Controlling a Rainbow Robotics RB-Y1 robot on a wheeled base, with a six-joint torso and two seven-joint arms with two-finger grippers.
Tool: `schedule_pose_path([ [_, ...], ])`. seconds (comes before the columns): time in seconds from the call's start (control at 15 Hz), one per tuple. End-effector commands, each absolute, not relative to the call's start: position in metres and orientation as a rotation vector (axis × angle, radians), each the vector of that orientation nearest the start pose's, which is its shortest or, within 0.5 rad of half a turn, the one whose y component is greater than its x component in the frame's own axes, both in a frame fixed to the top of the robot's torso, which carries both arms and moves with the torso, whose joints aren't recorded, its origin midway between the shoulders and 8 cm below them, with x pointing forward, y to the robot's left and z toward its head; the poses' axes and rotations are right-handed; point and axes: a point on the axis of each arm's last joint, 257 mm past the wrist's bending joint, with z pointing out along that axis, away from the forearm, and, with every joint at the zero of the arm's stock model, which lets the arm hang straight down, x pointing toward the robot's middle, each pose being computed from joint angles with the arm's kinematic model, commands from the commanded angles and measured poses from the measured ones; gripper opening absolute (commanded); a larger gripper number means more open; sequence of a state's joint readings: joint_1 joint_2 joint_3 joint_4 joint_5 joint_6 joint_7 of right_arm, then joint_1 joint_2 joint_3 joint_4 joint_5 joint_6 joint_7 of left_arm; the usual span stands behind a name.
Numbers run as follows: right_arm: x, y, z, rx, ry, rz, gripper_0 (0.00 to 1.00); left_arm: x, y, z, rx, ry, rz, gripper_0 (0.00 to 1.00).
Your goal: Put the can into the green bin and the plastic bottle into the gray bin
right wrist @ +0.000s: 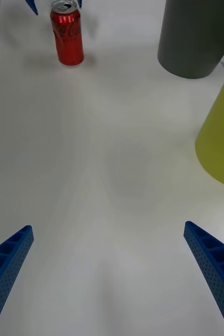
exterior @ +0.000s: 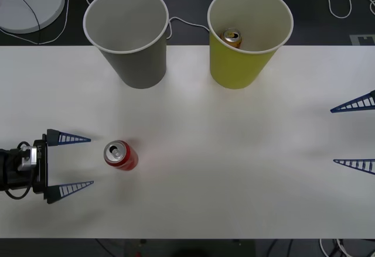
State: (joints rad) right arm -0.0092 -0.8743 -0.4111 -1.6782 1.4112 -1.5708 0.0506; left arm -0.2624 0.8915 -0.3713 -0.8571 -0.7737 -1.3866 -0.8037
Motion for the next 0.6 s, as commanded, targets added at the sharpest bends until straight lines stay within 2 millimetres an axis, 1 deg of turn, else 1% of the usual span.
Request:
schedule_pose_path([
  [0.07,0.365,-0.326,-0.161,-1.611,1.533,0.294,1.00,0.381,0.275,-0.300,1.387,1.338,-0.571,1.00],
  [0.6,0.365,-0.326,-0.161,-1.611,1.533,0.294,1.00,0.389,0.240,-0.310,1.322,1.320,-0.596,1.00],
])
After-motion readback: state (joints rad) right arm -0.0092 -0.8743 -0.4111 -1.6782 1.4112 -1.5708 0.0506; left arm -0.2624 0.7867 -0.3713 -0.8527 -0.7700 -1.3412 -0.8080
